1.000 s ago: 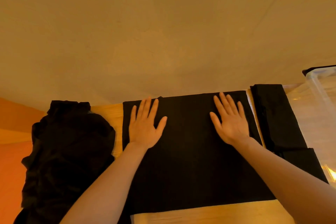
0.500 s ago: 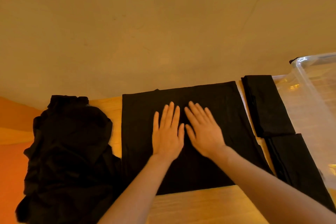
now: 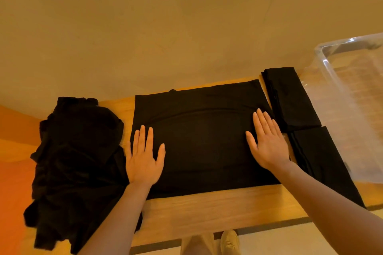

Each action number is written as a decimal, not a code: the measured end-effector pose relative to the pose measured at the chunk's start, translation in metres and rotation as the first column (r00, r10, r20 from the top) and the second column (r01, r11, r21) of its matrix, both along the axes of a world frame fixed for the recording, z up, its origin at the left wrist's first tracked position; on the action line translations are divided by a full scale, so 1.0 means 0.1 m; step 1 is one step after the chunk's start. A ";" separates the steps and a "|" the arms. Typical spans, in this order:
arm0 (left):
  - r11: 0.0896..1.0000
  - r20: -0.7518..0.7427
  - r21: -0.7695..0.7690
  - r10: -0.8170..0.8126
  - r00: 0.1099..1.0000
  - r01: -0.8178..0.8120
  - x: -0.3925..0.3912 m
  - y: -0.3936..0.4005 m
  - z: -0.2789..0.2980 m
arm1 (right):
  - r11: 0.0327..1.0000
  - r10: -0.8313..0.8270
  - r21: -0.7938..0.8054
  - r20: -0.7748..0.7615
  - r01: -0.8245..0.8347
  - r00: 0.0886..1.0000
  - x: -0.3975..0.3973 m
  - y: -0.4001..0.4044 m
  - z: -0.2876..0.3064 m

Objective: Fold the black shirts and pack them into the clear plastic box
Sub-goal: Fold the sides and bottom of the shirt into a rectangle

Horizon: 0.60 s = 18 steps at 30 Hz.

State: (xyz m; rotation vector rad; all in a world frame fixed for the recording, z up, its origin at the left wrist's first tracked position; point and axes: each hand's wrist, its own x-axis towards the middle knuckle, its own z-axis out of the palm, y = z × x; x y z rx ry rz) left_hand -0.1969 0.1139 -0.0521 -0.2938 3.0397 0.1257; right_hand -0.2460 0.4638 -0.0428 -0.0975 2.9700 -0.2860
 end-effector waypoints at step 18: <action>0.993 0.008 0.073 -0.091 0.996 0.090 1.25 0.81 0.04 | 0.989 0.149 0.004 -0.050 -0.149 0.988 1.26 -0.14 -0.04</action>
